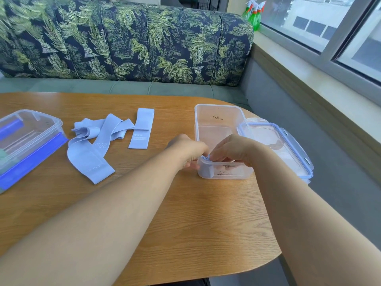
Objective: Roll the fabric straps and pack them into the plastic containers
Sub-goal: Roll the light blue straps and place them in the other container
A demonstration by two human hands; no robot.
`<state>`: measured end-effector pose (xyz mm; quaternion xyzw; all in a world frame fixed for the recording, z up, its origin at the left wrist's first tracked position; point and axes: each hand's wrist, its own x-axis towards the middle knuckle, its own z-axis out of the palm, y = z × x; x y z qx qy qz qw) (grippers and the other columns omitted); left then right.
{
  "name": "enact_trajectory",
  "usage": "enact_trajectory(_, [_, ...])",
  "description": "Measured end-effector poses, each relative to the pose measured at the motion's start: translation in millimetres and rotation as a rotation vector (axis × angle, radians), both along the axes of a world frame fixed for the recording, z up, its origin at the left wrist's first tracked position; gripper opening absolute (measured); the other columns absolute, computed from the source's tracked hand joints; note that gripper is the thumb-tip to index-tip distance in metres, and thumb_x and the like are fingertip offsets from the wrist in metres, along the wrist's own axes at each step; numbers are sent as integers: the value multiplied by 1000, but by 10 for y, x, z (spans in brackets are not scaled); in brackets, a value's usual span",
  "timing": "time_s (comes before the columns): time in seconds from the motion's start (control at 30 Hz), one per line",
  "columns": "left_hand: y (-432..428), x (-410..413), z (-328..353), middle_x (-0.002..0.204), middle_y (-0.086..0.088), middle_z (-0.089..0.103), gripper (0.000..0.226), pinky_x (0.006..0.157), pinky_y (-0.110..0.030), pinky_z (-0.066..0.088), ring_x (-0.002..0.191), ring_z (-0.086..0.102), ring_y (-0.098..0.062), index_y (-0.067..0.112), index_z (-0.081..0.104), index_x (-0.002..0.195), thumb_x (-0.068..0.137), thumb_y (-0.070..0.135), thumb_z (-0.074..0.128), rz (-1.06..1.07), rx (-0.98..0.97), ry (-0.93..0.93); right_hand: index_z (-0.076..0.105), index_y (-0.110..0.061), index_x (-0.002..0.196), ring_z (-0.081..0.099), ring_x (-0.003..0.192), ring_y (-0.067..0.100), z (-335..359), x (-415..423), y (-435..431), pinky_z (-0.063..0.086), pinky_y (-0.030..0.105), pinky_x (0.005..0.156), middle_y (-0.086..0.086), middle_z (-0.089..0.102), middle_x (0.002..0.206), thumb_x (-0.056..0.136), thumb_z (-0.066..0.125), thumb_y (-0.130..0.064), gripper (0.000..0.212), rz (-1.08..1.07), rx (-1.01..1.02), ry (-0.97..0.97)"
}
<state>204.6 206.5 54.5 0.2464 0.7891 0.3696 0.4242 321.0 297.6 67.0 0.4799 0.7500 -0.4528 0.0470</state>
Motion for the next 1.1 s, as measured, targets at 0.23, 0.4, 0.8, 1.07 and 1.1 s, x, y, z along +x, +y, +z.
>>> enact_trajectory(0.23, [8,-3,-21,97,-10,67,27,33,-13,31,72,73,-22,6,59,98,76,15,72,16,0,-10,77,-10,95,64,92,20,2,7,0,53,39,95,4,72,89,80,73,-9,16,44,13,-33])
enact_trajectory(0.4, [8,-21,-71,99,-10,68,35,34,-15,34,75,73,-23,5,62,101,71,13,78,12,-19,-18,77,-17,88,64,95,18,30,-9,-20,51,39,98,2,72,92,80,74,-9,12,96,24,-46])
enact_trajectory(0.8, [30,-21,-71,99,-10,69,40,33,-14,33,68,72,-22,5,62,105,70,14,79,2,-58,15,75,-7,100,64,92,21,55,-19,-42,53,37,93,8,73,101,80,75,-21,24,61,29,-66])
enact_trajectory(1.07, [-49,-11,-8,98,-8,69,34,38,-16,37,74,73,-20,8,62,100,72,23,75,18,-16,-20,73,-4,104,54,80,18,20,-49,-44,51,47,94,16,71,105,79,75,-22,32,92,119,-118])
enact_trajectory(1.1, [-68,-21,8,97,-8,69,34,38,-16,37,75,73,-19,9,62,100,73,26,74,33,-4,-18,74,-4,105,54,80,19,23,-45,-42,51,47,95,16,71,106,79,74,-21,30,92,117,-118])
